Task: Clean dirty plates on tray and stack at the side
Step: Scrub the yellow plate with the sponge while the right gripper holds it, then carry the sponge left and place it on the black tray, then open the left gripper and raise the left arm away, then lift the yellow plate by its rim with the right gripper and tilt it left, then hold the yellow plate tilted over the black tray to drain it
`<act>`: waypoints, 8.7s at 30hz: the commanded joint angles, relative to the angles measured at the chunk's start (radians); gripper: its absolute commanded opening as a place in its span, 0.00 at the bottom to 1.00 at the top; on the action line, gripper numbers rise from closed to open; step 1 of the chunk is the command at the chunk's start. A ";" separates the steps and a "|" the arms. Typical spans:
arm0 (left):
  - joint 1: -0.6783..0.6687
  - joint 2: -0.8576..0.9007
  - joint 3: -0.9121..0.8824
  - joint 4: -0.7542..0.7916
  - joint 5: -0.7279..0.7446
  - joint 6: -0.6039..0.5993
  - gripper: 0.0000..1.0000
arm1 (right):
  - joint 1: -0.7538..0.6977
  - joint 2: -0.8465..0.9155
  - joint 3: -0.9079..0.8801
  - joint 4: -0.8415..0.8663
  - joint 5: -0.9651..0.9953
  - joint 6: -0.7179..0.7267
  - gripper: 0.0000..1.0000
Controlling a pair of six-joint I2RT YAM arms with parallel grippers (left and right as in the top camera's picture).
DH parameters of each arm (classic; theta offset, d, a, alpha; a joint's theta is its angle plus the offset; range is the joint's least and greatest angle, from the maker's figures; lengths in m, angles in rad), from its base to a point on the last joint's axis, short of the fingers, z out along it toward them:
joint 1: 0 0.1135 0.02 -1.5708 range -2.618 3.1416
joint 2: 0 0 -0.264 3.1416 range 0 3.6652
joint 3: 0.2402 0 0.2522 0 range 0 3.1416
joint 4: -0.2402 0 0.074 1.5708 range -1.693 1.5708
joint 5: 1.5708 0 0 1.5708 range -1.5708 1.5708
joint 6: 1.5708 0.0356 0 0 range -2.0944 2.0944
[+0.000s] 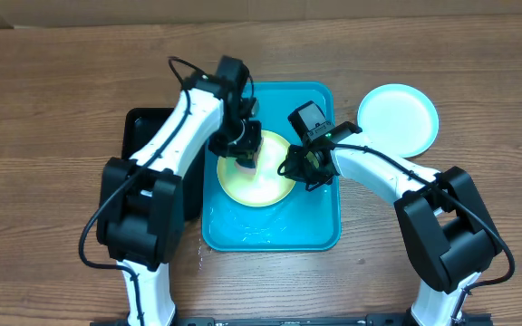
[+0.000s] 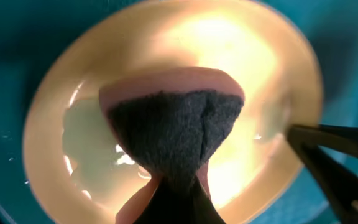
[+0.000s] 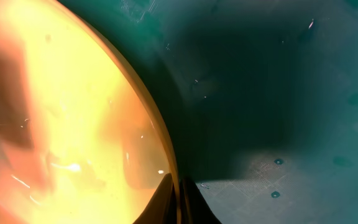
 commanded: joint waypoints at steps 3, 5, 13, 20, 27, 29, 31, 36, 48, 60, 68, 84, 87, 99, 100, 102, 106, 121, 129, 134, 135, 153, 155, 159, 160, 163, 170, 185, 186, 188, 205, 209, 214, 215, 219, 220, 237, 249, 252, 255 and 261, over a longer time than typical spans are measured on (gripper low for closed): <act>-0.005 -0.003 -0.095 0.100 -0.056 -0.006 0.04 | 0.006 0.003 -0.005 0.002 0.006 -0.003 0.04; -0.005 -0.002 -0.111 0.126 -0.071 -0.020 0.04 | 0.006 0.003 -0.005 0.002 0.006 -0.003 0.04; -0.026 -0.002 -0.174 0.210 -0.066 -0.048 0.04 | 0.006 0.003 -0.005 0.002 0.006 -0.003 0.04; -0.052 0.033 -0.209 0.241 0.155 -0.006 0.04 | 0.006 0.003 -0.005 0.002 0.006 -0.003 0.04; -0.042 0.030 -0.175 0.208 0.322 0.018 0.04 | 0.006 0.003 -0.005 0.000 0.005 -0.003 0.04; -0.036 0.008 -0.142 0.171 0.291 0.018 0.04 | 0.006 0.003 -0.005 -0.001 0.005 -0.003 0.04; -0.035 -0.021 -0.115 0.137 0.237 0.018 0.04 | 0.006 0.003 -0.005 -0.001 0.005 -0.003 0.04; -0.038 -0.106 -0.101 0.085 0.026 -0.015 0.04 | 0.006 0.003 -0.005 0.000 0.005 -0.003 0.04; -0.038 -0.027 -0.123 0.064 -0.184 -0.086 0.04 | 0.006 0.003 -0.005 0.000 0.006 -0.003 0.04; -0.046 0.100 -0.130 0.067 0.176 0.031 0.04 | 0.006 0.003 -0.005 0.001 0.006 -0.003 0.04; 0.005 0.011 -0.103 0.069 0.415 0.103 0.04 | 0.006 0.003 -0.005 -0.001 0.006 -0.003 0.04; 0.245 -0.377 -0.103 -0.166 -0.254 -0.002 0.04 | 0.006 0.003 -0.005 0.002 0.018 -0.007 0.04; 0.270 -0.364 -0.113 -0.191 -0.310 -0.026 0.04 | 0.006 0.003 -0.005 0.002 0.025 -0.006 0.04; 0.278 -0.359 -0.401 0.048 -0.316 -0.070 0.04 | 0.006 0.003 -0.018 0.012 0.028 -0.006 0.05; 0.278 -0.359 -0.430 0.073 -0.316 -0.070 0.04 | 0.006 0.003 -0.018 0.013 0.028 -0.006 0.05; 0.278 -0.359 -0.475 0.112 -0.316 -0.070 0.05 | 0.006 0.003 -0.018 0.014 0.028 -0.006 0.07; 0.278 -0.359 -0.495 0.130 -0.313 -0.070 0.34 | 0.006 0.003 -0.018 0.034 0.029 -0.007 0.41; 0.289 -0.360 -0.315 -0.014 -0.298 -0.070 0.38 | 0.006 0.003 -0.018 0.077 0.070 -0.007 0.04; 0.375 -0.419 -0.057 -0.174 -0.132 -0.077 0.46 | 0.006 0.003 -0.018 0.077 0.070 -0.007 0.13; 0.499 -0.522 0.005 -0.180 0.018 -0.143 0.49 | 0.006 0.003 -0.018 0.081 0.082 -0.006 0.18; 0.522 -0.542 0.005 -0.179 0.033 -0.154 0.50 | 0.006 0.003 -0.018 0.086 0.089 -0.006 0.18; 0.594 -0.603 -0.013 -0.291 -0.089 -0.163 1.00 | 0.006 0.003 -0.018 0.110 0.111 -0.006 0.04; 0.594 -0.601 -0.013 -0.291 -0.089 -0.163 1.00 | 0.006 0.003 -0.018 0.110 0.111 -0.006 0.04; 0.594 -0.600 -0.013 -0.291 -0.089 -0.163 1.00 | 0.006 0.003 -0.017 0.111 0.111 -0.002 0.04; 0.594 -0.600 -0.013 -0.291 -0.089 -0.163 1.00 | 0.006 0.003 -0.015 0.111 0.111 -0.002 0.04; 0.594 -0.600 -0.013 -0.291 -0.089 -0.163 1.00 | -0.005 0.000 0.019 0.080 0.109 -0.002 0.04; 0.594 -0.600 -0.013 -0.291 -0.089 -0.163 1.00 | -0.043 -0.029 0.220 -0.114 0.073 -0.026 0.04; 0.594 -0.600 -0.013 -0.291 -0.089 -0.163 1.00 | 0.080 -0.014 0.404 -0.082 0.100 0.062 0.04; 0.594 -0.600 -0.013 -0.291 -0.089 -0.163 1.00 | 0.100 -0.012 0.403 -0.067 0.122 0.078 0.04; 0.594 -0.600 -0.013 -0.291 -0.089 -0.163 1.00 | 0.142 -0.005 0.403 -0.036 0.174 0.087 0.04; 0.594 -0.600 -0.013 -0.291 -0.089 -0.163 1.00 | 0.444 0.018 0.403 0.073 0.673 0.079 0.04; 0.594 -0.600 -0.013 -0.291 -0.089 -0.163 1.00 | 0.464 0.044 0.403 0.113 0.672 0.079 0.04; 0.594 -0.600 -0.013 -0.291 -0.089 -0.163 1.00 | 0.489 0.102 0.403 0.184 0.677 -0.005 0.04; 0.594 -0.600 -0.013 -0.291 -0.089 -0.163 1.00 | 0.493 0.114 0.403 0.199 0.691 -0.031 0.04; 0.594 -0.600 -0.013 -0.291 -0.089 -0.163 1.00 | 0.496 0.125 0.404 0.257 0.826 -0.142 0.04; 0.594 -0.600 -0.013 -0.291 -0.089 -0.163 1.00 | 0.497 0.119 0.404 0.285 0.861 -0.183 0.04; 0.594 -0.600 -0.013 -0.291 -0.089 -0.163 1.00 | 0.496 0.063 0.404 0.825 0.928 -0.861 0.04; 0.594 -0.600 -0.013 -0.291 -0.089 -0.163 1.00 | 0.502 0.060 0.404 1.034 1.065 -0.866 0.04; 0.594 -0.600 -0.013 -0.291 -0.089 -0.163 1.00 | 0.503 0.060 0.404 1.034 1.065 -0.866 0.04; 0.594 -0.600 -0.013 -0.291 -0.089 -0.163 1.00 | 0.505 0.060 0.404 1.038 1.065 -0.877 0.04; 0.594 -0.600 -0.013 -0.291 -0.089 -0.163 1.00 | 0.518 0.060 0.404 1.034 1.065 -0.921 0.04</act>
